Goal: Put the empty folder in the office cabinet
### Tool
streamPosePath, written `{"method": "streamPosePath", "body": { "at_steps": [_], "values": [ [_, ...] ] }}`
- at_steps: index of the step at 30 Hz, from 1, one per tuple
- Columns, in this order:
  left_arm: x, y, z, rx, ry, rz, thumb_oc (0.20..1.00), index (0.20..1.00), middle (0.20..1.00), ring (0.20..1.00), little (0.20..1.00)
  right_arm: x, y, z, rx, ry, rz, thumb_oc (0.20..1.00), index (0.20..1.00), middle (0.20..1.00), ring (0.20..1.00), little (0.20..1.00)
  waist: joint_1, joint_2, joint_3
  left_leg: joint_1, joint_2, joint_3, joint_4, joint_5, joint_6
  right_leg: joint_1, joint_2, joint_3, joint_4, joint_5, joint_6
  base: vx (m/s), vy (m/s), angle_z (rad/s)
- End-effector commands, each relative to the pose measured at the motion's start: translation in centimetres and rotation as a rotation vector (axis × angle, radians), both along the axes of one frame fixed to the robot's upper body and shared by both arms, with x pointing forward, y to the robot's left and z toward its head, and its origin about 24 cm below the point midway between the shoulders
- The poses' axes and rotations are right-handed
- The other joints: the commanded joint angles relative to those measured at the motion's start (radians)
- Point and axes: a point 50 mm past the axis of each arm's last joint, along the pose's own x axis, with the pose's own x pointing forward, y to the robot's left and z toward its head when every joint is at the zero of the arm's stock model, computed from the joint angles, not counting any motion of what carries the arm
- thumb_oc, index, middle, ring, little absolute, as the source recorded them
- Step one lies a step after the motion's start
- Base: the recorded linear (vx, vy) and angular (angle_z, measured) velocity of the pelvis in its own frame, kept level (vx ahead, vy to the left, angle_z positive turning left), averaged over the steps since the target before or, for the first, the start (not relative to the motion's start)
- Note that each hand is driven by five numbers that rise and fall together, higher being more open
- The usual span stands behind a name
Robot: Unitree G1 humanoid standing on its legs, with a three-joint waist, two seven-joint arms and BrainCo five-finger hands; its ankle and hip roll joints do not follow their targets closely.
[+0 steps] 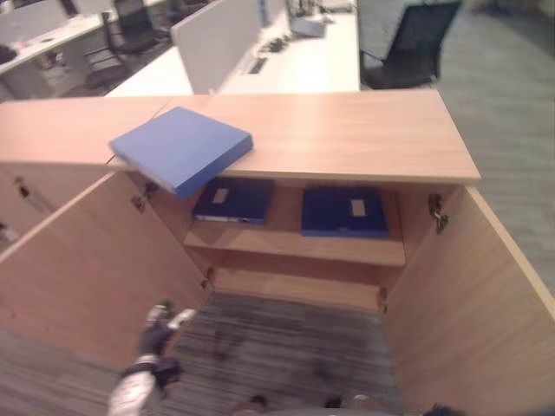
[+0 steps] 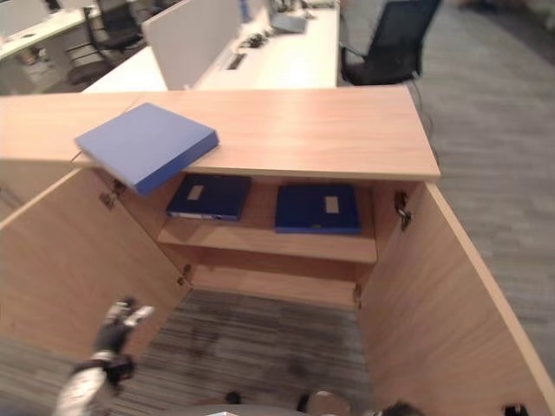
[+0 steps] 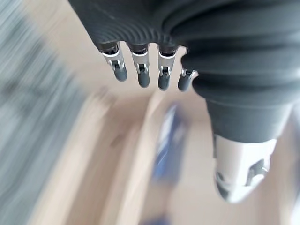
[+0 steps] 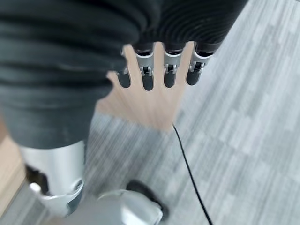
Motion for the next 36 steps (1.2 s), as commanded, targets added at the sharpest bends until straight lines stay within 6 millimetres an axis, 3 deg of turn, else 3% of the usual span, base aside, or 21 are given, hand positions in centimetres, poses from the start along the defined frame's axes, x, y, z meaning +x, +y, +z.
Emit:
{"method": "streamPosePath", "body": {
  "at_steps": [1,2,8,16,26,27,29,30,33,34,36],
  "values": [
    [1.0,-1.1,0.8,-0.012,-0.092,0.003,1.000,1.000,1.000,1.000,1.000,2.6,-0.7,0.7,-0.021,-0.057,-0.014,1.000,1.000,1.000,1.000,1.000,0.014,0.002,-0.017,-0.073,0.009,-0.015,0.018,0.075,0.000,0.202,0.015,-0.049,-0.438,0.224,0.018,0.05,0.070,0.07],
    [1.6,-0.8,1.8,0.007,-0.143,0.011,1.000,1.000,1.000,1.000,1.000,2.9,-0.3,0.6,-0.009,-0.067,-0.024,1.000,1.000,1.000,1.000,1.000,0.022,0.001,-0.021,-0.062,0.004,-0.016,-0.012,0.081,0.002,0.201,0.010,-0.054,-0.438,0.226,0.024,0.04,0.061,0.06],
    [2.6,-1.0,3.2,0.007,-0.221,0.023,1.000,1.000,1.000,1.000,1.000,3.2,0.9,0.2,0.027,-0.084,-0.034,1.000,1.000,1.000,1.000,1.000,0.033,-0.007,-0.027,-0.043,-0.010,-0.019,-0.053,0.091,0.007,0.204,-0.003,-0.065,-0.438,0.227,0.034,0.04,0.044,0.07],
    [2.8,-1.4,3.4,0.020,-0.220,0.000,1.000,1.000,1.000,1.000,1.000,3.5,1.9,0.0,0.051,-0.109,-0.049,1.000,1.000,1.000,1.000,1.000,0.037,-0.020,-0.035,-0.045,-0.027,-0.024,-0.053,0.076,0.018,0.198,-0.017,-0.068,-0.438,0.232,0.047,0.03,0.044,-0.04],
    [3.4,-0.8,5.6,0.124,-0.301,0.034,1.000,1.000,1.000,1.000,1.000,2.6,3.6,-0.7,0.091,-0.096,-0.054,1.000,1.000,1.000,1.000,1.000,0.039,-0.045,-0.035,-0.029,-0.023,-0.024,-0.053,0.062,0.016,0.214,-0.016,-0.054,-0.438,0.220,0.042,0.01,-0.013,0.00],
    [3.6,-0.6,6.0,0.130,-0.324,0.049,1.000,1.000,1.000,1.000,1.000,2.5,3.8,-0.7,0.094,-0.100,-0.061,1.000,1.000,1.000,1.000,1.000,0.040,-0.052,-0.013,-0.047,-0.016,-0.022,0.010,0.045,0.010,0.228,-0.013,-0.047,-0.438,0.216,0.033,-0.11,-0.095,0.02],
    [4.6,-0.4,8.1,0.164,-0.425,0.085,1.000,1.000,1.000,1.000,1.000,3.1,3.3,-0.5,0.073,-0.126,-0.070,1.000,1.000,1.000,1.000,1.000,0.047,-0.062,0.053,-0.192,-0.015,-0.048,0.264,0.003,-0.017,0.204,-0.012,-0.036,-0.384,0.194,0.006,-0.18,-0.069,0.09],
    [4.6,-0.4,8.1,0.164,-0.425,0.085,1.000,1.000,1.000,1.000,1.000,3.1,3.3,-0.5,0.073,-0.127,-0.070,1.000,1.000,1.000,1.000,1.000,0.046,-0.060,0.053,-0.196,-0.014,-0.050,0.270,0.000,-0.017,0.202,-0.011,-0.037,-0.383,0.194,0.006,-0.07,0.028,0.02],
    [4.9,-0.2,9.6,0.198,-0.502,0.129,1.000,1.000,1.000,1.000,1.000,3.2,2.3,-0.2,0.040,-0.116,-0.041,1.000,1.000,1.000,1.000,1.000,0.050,-0.063,0.059,-0.207,0.058,-0.077,0.243,0.058,-0.026,0.197,-0.026,-0.021,-0.359,0.174,0.017,0.07,0.182,-0.20],
    [4.9,0.1,10.3,0.239,-0.526,0.158,1.000,1.000,1.000,1.000,1.000,3.1,2.5,-0.3,0.048,-0.119,-0.033,1.000,1.000,1.000,1.000,1.000,0.054,-0.069,0.048,-0.180,0.104,-0.111,0.118,0.092,-0.028,0.195,-0.033,0.003,-0.371,0.181,0.037,0.11,0.190,-0.33],
    [5.0,-0.1,10.4,0.247,-0.535,0.162,1.000,1.000,1.000,1.000,1.000,3.1,2.3,-0.2,0.047,-0.124,-0.042,1.000,1.000,1.000,1.000,1.000,0.051,-0.061,0.040,-0.163,0.128,-0.120,0.025,0.137,-0.044,0.196,-0.032,0.011,-0.379,0.179,0.043,0.11,0.202,-0.40]
  ]
}}
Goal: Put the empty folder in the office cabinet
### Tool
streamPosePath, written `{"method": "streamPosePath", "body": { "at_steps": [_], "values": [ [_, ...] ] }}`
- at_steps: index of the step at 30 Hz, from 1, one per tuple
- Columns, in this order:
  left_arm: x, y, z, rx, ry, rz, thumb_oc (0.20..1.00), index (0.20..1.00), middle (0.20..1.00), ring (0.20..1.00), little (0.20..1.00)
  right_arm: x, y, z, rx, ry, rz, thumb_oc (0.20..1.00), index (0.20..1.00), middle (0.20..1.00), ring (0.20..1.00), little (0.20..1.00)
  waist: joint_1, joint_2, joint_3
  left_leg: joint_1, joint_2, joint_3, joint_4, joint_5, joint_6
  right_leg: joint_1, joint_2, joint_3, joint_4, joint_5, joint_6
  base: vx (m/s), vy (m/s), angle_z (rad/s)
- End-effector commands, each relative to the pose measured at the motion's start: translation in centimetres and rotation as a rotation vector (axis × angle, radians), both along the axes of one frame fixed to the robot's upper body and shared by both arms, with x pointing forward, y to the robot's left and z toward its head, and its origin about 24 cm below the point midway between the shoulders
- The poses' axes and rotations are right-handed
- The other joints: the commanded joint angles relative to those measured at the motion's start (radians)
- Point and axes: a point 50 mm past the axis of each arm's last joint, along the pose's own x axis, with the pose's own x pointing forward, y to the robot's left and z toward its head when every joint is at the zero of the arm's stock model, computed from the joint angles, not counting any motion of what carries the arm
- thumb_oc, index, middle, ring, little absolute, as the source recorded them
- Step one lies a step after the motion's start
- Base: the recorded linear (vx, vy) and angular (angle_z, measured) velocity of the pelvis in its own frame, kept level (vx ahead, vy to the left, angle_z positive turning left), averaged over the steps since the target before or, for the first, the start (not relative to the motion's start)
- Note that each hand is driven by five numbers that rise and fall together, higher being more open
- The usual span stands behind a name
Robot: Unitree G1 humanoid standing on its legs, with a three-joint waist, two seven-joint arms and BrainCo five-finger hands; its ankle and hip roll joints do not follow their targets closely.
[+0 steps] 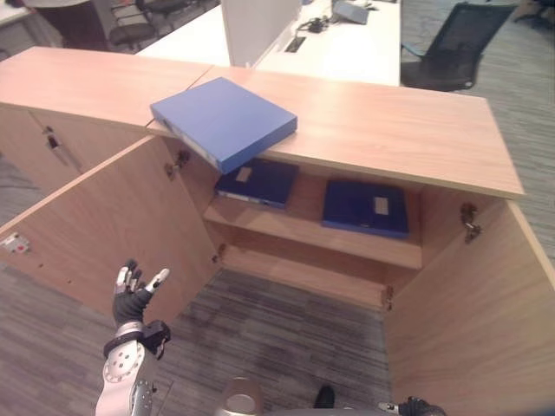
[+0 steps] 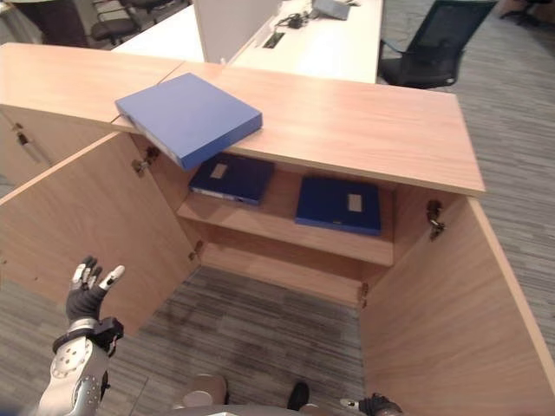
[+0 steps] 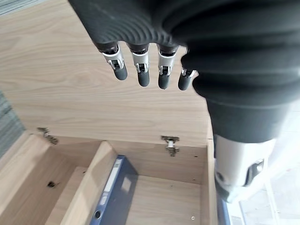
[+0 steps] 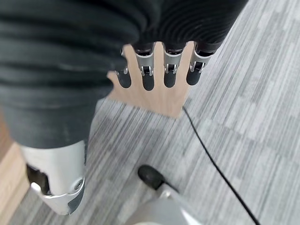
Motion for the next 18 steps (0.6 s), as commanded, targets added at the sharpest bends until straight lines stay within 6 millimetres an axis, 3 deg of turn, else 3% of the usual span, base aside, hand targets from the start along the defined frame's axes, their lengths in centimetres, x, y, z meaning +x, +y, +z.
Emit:
{"method": "streamPosePath", "body": {
  "at_steps": [1,2,4,5,6,7,10,15,16,18],
  "values": [
    [0.6,0.3,5.1,0.171,-0.220,0.029,1.000,1.000,1.000,1.000,1.000,-0.1,-0.6,0.1,-0.024,0.007,0.001,1.000,1.000,1.000,1.000,1.000,0.001,0.024,-0.031,-0.032,0.056,0.008,-0.207,0.170,-0.028,0.105,-0.046,-0.030,0.014,-0.107,0.092,0.12,0.319,-0.30],
    [1.4,0.0,6.0,0.196,-0.256,0.021,1.000,1.000,1.000,1.000,1.000,-0.4,-0.9,0.2,-0.030,0.008,-0.015,1.000,1.000,1.000,1.000,1.000,-0.009,0.030,-0.032,-0.050,0.060,0.048,-0.228,0.183,-0.032,0.109,-0.060,-0.038,0.011,-0.108,0.100,0.14,0.360,-0.05],
    [1.5,0.0,6.4,0.215,-0.272,0.022,1.000,1.000,1.000,1.000,1.000,-1.0,-0.9,0.1,-0.026,0.018,-0.021,1.000,1.000,1.000,1.000,1.000,-0.008,0.035,-0.039,-0.044,0.053,0.051,-0.239,0.168,-0.034,0.112,-0.068,-0.029,0.008,-0.105,0.107,0.18,0.398,0.40],
    [1.8,0.1,7.8,0.325,-0.295,0.016,1.000,1.000,1.000,1.000,1.000,-1.5,-0.7,-0.1,-0.016,0.030,-0.020,1.000,1.000,1.000,1.000,1.000,-0.022,0.042,-0.072,-0.023,0.003,0.043,-0.239,0.128,-0.035,0.120,-0.133,-0.031,0.004,-0.076,0.142,0.32,0.731,-0.27],
    [2.0,0.6,8.5,0.383,-0.298,0.029,1.000,1.000,1.000,1.000,1.000,-1.5,0.2,-0.3,0.020,0.027,-0.020,1.000,1.000,1.000,1.000,1.000,-0.025,0.030,-0.088,0.001,-0.055,0.076,-0.239,0.094,-0.004,0.115,-0.190,-0.008,-0.003,-0.037,0.173,0.32,0.740,-0.66],
    [2.0,0.6,8.5,0.385,-0.298,0.029,1.000,1.000,1.000,1.000,1.000,-1.5,0.3,-0.3,0.021,0.028,-0.020,1.000,1.000,1.000,1.000,1.000,-0.021,0.025,-0.088,0.003,-0.059,0.082,-0.239,0.093,-0.001,0.114,-0.195,-0.004,-0.004,-0.036,0.176,0.17,0.440,-0.78],
    [2.2,0.9,10.1,0.478,-0.317,0.029,1.000,1.000,1.000,1.000,1.000,-0.9,1.8,-0.6,0.082,0.000,0.007,1.000,1.000,1.000,1.000,1.000,-0.017,-0.006,-0.097,0.047,-0.132,0.147,-0.239,0.039,0.053,0.089,-0.278,0.019,-0.002,0.026,0.212,0.13,0.379,-0.54],
    [2.0,0.5,11.4,0.585,-0.332,0.001,1.000,1.000,1.000,1.000,1.000,-1.2,3.2,-0.9,0.132,-0.009,0.026,1.000,1.000,1.000,1.000,1.000,-0.016,-0.021,-0.092,0.082,-0.186,0.192,-0.239,-0.002,0.091,0.056,-0.334,-0.019,0.025,0.095,0.226,0.06,0.286,-0.47],
    [2.0,0.3,12.6,0.650,-0.367,0.005,1.000,1.000,1.000,1.000,1.000,-1.2,3.7,-0.9,0.154,-0.024,0.033,1.000,1.000,1.000,1.000,1.000,-0.017,-0.025,-0.076,0.112,-0.211,0.213,-0.239,-0.025,0.110,0.034,-0.363,-0.072,0.083,0.141,0.226,0.04,0.213,-0.61],
    [2.0,0.3,13.1,0.678,-0.381,0.012,1.000,1.000,1.000,1.000,1.000,-1.0,3.8,-0.9,0.158,-0.035,0.034,1.000,1.000,1.000,1.000,1.000,-0.018,-0.027,-0.067,0.124,-0.220,0.217,-0.239,-0.032,0.118,0.031,-0.370,-0.087,0.113,0.145,0.222,0.05,0.184,-0.44]
  ]
}}
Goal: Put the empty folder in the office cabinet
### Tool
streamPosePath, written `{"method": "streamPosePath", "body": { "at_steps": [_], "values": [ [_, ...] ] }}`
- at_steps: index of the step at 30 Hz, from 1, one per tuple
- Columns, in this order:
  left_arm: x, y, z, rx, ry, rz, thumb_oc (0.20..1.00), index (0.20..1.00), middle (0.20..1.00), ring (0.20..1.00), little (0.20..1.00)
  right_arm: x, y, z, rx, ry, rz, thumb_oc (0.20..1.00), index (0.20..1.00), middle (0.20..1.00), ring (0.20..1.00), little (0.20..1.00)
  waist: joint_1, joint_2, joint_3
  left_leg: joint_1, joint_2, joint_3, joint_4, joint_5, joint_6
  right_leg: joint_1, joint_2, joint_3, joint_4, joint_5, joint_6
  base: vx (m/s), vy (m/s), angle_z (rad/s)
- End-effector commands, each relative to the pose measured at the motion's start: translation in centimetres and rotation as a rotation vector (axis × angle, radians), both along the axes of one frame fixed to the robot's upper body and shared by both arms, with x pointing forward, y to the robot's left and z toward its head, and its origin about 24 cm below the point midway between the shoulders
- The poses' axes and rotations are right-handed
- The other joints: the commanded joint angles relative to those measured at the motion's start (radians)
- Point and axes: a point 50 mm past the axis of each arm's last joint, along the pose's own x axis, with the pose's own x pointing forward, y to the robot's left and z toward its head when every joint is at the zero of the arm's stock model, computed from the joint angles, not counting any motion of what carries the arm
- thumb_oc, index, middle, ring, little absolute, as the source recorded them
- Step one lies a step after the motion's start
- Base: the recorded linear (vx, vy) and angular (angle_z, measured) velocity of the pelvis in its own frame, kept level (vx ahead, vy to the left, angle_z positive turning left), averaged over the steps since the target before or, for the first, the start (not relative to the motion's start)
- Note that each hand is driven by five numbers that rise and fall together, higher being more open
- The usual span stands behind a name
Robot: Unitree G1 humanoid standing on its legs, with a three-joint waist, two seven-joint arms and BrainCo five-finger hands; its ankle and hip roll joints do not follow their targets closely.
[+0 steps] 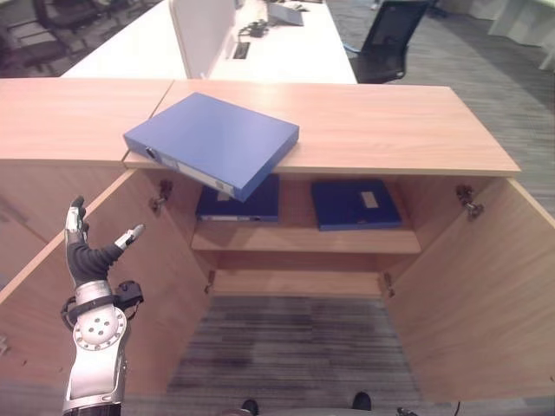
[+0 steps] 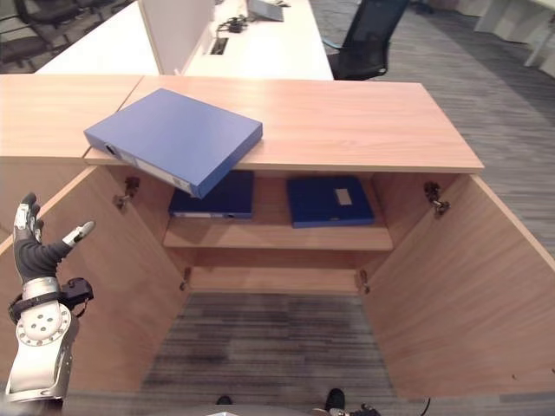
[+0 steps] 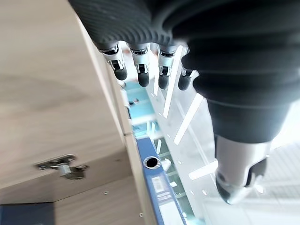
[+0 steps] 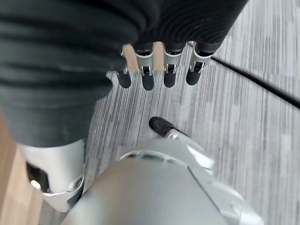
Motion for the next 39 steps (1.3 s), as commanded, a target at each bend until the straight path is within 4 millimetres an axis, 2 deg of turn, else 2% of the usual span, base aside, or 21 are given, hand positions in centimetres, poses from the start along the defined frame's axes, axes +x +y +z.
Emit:
{"method": "streamPosePath", "body": {
  "at_steps": [1,3,7,12,15,19,23,24,25,26,27,28,29,30,32,34,36,39],
  "values": [
    [-0.6,-0.6,4.5,0.185,-0.174,-0.007,1.000,1.000,1.000,1.000,1.000,1.3,1.3,0.0,0.037,-0.033,0.048,1.000,1.000,1.000,1.000,1.000,0.013,0.009,0.048,-0.036,0.010,-0.106,0.000,-0.063,0.017,0.146,-0.065,-0.020,0.100,-0.109,0.123,0.06,0.130,-0.15],
    [-0.1,-1.0,5.2,0.215,-0.214,0.003,1.000,1.000,1.000,1.000,1.000,1.5,1.5,0.0,0.047,-0.048,0.034,1.000,1.000,1.000,1.000,1.000,0.005,0.004,0.063,-0.020,0.009,-0.110,0.000,-0.064,0.023,0.134,-0.041,0.015,0.143,-0.120,0.105,0.06,0.082,-0.13],
    [0.2,-1.5,6.4,0.279,-0.273,0.017,1.000,1.000,1.000,1.000,1.000,1.7,1.2,0.1,0.044,-0.067,0.039,1.000,1.000,1.000,1.000,1.000,-0.017,0.018,0.081,-0.009,0.008,-0.119,0.000,-0.066,0.026,0.090,0.027,0.072,0.114,-0.153,0.089,0.04,0.030,-0.01],
    [0.1,-1.6,6.7,0.317,-0.297,0.047,1.000,1.000,1.000,1.000,1.000,2.4,1.2,0.3,0.036,-0.085,0.072,1.000,1.000,1.000,1.000,1.000,-0.036,0.020,0.113,0.005,0.026,-0.115,0.000,-0.073,0.015,0.008,0.086,0.131,0.036,-0.106,0.110,0.05,-0.090,-0.05],
    [0.2,-1.5,6.4,0.323,-0.287,0.068,1.000,1.000,1.000,1.000,1.000,2.2,1.4,0.2,0.034,-0.076,0.090,1.000,1.000,1.000,1.000,1.000,-0.034,0.001,0.102,0.016,0.032,-0.126,0.000,-0.078,0.002,0.044,0.105,0.124,-0.011,-0.122,0.111,0.13,-0.161,-0.07],
    [-0.4,-1.1,5.5,0.290,-0.268,0.090,1.000,1.000,1.000,1.000,1.000,0.9,1.5,-0.2,0.032,-0.023,0.115,1.000,1.000,1.000,1.000,1.000,-0.025,-0.007,0.069,0.025,0.086,-0.155,0.000,-0.081,-0.027,0.089,0.156,0.113,-0.053,-0.141,0.090,0.17,-0.251,0.16],
    [-0.5,-0.7,5.1,0.265,-0.263,0.105,1.000,1.000,1.000,1.000,1.000,0.9,0.8,-0.1,0.007,-0.022,0.091,1.000,1.000,1.000,1.000,1.000,-0.019,-0.005,0.047,0.024,0.132,-0.178,0.000,-0.076,-0.052,0.117,0.201,0.101,-0.079,-0.175,0.067,0.14,-0.219,0.20],
    [-0.6,-0.7,5.1,0.260,-0.264,0.109,1.000,1.000,1.000,1.000,1.000,1.3,0.8,0.0,0.002,-0.031,0.096,1.000,1.000,1.000,1.000,1.000,-0.015,-0.007,0.042,0.027,0.147,-0.183,0.000,-0.073,-0.060,0.124,0.217,0.102,-0.078,-0.190,0.058,0.13,-0.273,0.22],
    [-0.5,-0.6,5.1,0.241,-0.279,0.119,1.000,1.000,1.000,1.000,1.000,2.0,0.6,0.2,-0.013,-0.057,0.096,1.000,1.000,1.000,1.000,1.000,-0.006,-0.008,0.056,0.003,0.181,-0.194,0.061,-0.065,-0.083,0.142,0.244,0.099,-0.065,-0.226,0.029,0.09,-0.336,0.22],
    [-0.2,-0.7,5.2,0.230,-0.287,0.109,1.000,1.000,1.000,1.000,1.000,2.5,0.4,0.3,-0.025,-0.076,0.096,1.000,1.000,1.000,1.000,1.000,0.001,-0.016,0.078,-0.049,0.187,-0.200,0.163,-0.054,-0.094,0.148,0.246,0.094,-0.050,-0.239,0.013,-0.02,-0.333,0.29],
    [-0.1,-0.8,5.5,0.231,-0.299,0.106,1.000,1.000,1.000,1.000,1.000,2.9,0.0,0.5,-0.043,-0.096,0.086,1.000,1.000,1.000,1.000,1.000,0.017,-0.021,0.109,-0.118,0.186,-0.218,0.283,-0.020,-0.107,0.158,0.247,0.083,-0.036,-0.248,-0.002,-0.14,-0.196,0.66],
    [0.2,-1.0,5.8,0.235,-0.322,0.109,1.000,1.000,1.000,1.000,1.000,3.4,-0.9,0.8,-0.079,-0.108,0.066,1.000,1.000,1.000,1.000,1.000,0.019,-0.029,0.124,-0.198,0.186,-0.218,0.336,0.000,-0.100,0.166,0.240,0.045,-0.031,-0.267,-0.010,-0.10,-0.127,0.79],
    [0.2,-1.0,5.8,0.234,-0.323,0.109,1.000,1.000,1.000,1.000,1.000,3.5,-0.9,0.9,-0.079,-0.109,0.065,1.000,1.000,1.000,1.000,1.000,0.017,-0.029,0.124,-0.199,0.185,-0.221,0.334,0.002,-0.100,0.166,0.239,0.041,-0.030,-0.269,-0.010,-0.03,-0.020,0.85],
    [0.2,-1.2,5.7,0.243,-0.318,0.102,1.000,1.000,1.000,1.000,1.000,3.2,-1.6,0.9,-0.099,-0.092,0.063,1.000,1.000,1.000,1.000,1.000,0.017,-0.030,0.118,-0.204,0.195,-0.199,0.280,-0.013,-0.091,0.176,0.237,0.027,-0.033,-0.273,-0.004,0.06,0.047,0.50],
    [0.2,-1.1,5.6,0.256,-0.303,0.111,1.000,1.000,1.000,1.000,1.000,3.1,-2.5,1.2,-0.128,-0.091,0.053,1.000,1.000,1.000,1.000,1.000,0.017,-0.026,0.107,-0.193,0.205,-0.162,0.173,0.015,-0.084,0.186,0.230,0.009,-0.039,-0.268,0.007,0.08,0.084,0.57],
    [-0.1,-0.7,5.1,0.283,-0.267,0.133,1.000,1.000,1.000,1.000,1.000,2.6,-2.3,1.0,-0.116,-0.084,0.031,1.000,1.000,1.000,1.000,1.000,0.008,-0.012,0.072,-0.160,0.197,-0.161,0.069,0.035,-0.086,0.194,0.224,0.010,-0.046,-0.266,0.023,0.13,0.181,0.31],
    [-0.4,-0.4,5.0,0.322,-0.243,0.142,1.000,1.000,1.000,1.000,1.000,1.8,-1.7,0.7,-0.096,-0.063,0.035,1.000,1.000,1.000,1.000,1.000,0.006,-0.009,0.047,-0.127,0.179,-0.160,0.014,0.041,-0.082,0.201,0.206,0.004,-0.055,-0.257,0.032,0.15,0.236,-0.01],
    [-0.8,-0.1,5.0,0.360,-0.223,0.153,1.000,1.000,1.000,1.000,1.000,1.7,-1.1,0.5,-0.074,-0.059,0.037,1.000,1.000,1.000,1.000,1.000,0.011,-0.010,0.033,-0.101,0.156,-0.156,0.000,0.029,-0.074,0.204,0.184,0.009,-0.062,-0.246,0.045,0.07,0.166,-0.03]
  ]
}}
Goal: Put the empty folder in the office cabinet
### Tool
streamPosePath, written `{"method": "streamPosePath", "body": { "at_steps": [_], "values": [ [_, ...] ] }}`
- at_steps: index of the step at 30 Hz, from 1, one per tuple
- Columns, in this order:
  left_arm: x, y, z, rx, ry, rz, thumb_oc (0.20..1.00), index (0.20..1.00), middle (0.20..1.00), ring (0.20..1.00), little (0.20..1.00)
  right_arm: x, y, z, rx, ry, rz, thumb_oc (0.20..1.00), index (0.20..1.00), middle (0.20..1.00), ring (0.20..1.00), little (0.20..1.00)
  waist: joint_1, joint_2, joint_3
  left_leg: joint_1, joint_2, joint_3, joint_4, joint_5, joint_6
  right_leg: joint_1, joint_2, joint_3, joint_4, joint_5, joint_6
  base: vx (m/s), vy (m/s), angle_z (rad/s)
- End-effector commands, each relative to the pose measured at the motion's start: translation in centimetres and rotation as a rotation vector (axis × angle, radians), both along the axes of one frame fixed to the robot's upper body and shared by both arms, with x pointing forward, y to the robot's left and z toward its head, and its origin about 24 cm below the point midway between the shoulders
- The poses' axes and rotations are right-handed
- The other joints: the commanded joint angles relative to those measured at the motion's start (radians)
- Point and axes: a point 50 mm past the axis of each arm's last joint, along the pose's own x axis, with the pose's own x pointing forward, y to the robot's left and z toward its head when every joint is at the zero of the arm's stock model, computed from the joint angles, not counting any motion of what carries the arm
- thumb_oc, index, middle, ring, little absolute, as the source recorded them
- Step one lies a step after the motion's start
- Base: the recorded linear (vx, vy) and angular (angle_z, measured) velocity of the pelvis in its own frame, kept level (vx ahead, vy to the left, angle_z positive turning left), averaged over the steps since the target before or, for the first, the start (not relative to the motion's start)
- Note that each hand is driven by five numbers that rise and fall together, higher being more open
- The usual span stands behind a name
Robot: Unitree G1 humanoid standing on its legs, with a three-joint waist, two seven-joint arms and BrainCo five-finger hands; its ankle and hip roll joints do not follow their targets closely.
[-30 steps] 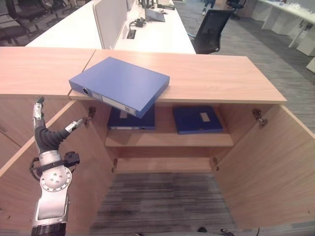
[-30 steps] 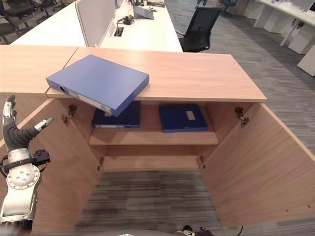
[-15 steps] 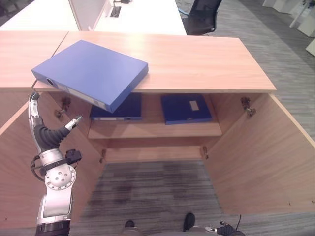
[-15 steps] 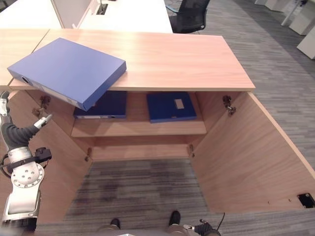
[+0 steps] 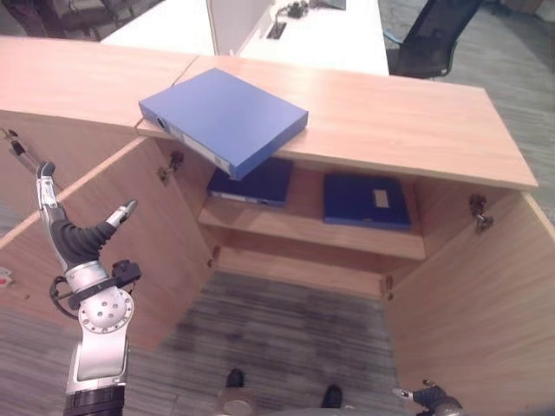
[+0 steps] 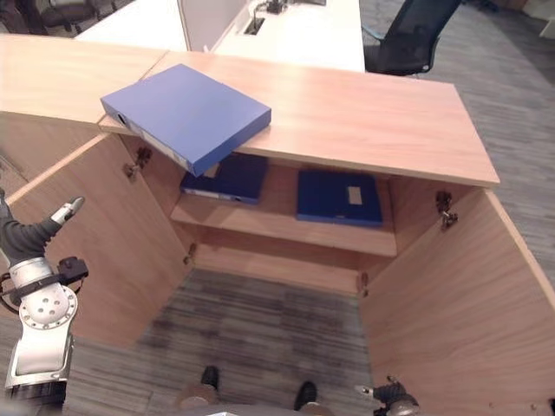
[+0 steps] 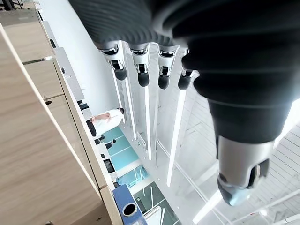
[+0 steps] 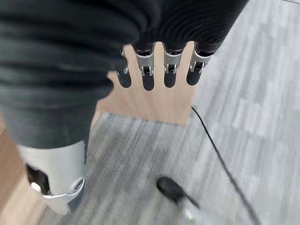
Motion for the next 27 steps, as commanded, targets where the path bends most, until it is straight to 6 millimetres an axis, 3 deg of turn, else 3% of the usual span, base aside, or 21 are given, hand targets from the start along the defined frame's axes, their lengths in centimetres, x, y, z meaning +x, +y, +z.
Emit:
{"method": "streamPosePath", "body": {
  "at_steps": [1,6,7,14,27],
  "values": [
    [-1.0,0.5,2.4,0.152,-0.060,0.017,1.000,1.000,1.000,1.000,1.000,0.6,2.3,-0.5,0.060,-0.004,0.025,1.000,1.000,1.000,1.000,1.000,0.009,-0.046,-0.038,-0.042,-0.018,-0.020,0.001,-0.025,0.033,0.053,-0.034,0.019,0.005,-0.050,0.042,0.04,0.190,-0.01],
    [-0.8,-0.1,3.6,0.237,-0.081,-0.008,1.000,1.000,1.000,1.000,1.000,0.5,4.2,-0.9,0.125,-0.004,0.039,1.000,1.000,1.000,1.000,1.000,0.020,-0.071,-0.043,-0.019,-0.055,-0.008,0.001,-0.053,0.059,0.056,-0.072,0.034,0.016,-0.036,0.065,0.03,0.137,-0.03],
    [-0.1,-0.6,4.8,0.339,-0.095,-0.019,1.000,1.000,1.000,1.000,1.000,0.6,4.6,-1.0,0.138,-0.010,0.048,1.000,1.000,1.000,1.000,1.000,0.012,-0.077,-0.047,-0.009,-0.070,0.000,0.001,-0.067,0.068,0.053,-0.086,0.041,0.019,-0.027,0.076,0.02,0.143,-0.12],
    [1.9,-2.4,7.4,0.620,-0.129,-0.054,1.000,1.000,1.000,1.000,1.000,1.5,4.9,-0.8,0.131,-0.023,0.113,1.000,1.000,1.000,1.000,1.000,-0.017,-0.083,-0.051,0.012,-0.098,0.026,0.001,-0.094,0.087,0.036,-0.112,0.066,0.030,0.010,0.098,0.01,0.088,-0.08],
    [4.6,-4.1,6.3,0.889,-0.009,-0.108,1.000,1.000,1.000,1.000,1.000,0.8,4.4,-0.9,0.101,0.019,0.182,1.000,1.000,1.000,1.000,1.000,-0.064,-0.082,-0.058,0.044,-0.121,0.083,0.001,-0.123,0.108,0.014,-0.135,0.101,0.027,0.076,0.125,0.00,0.046,-0.19]
  ]
}}
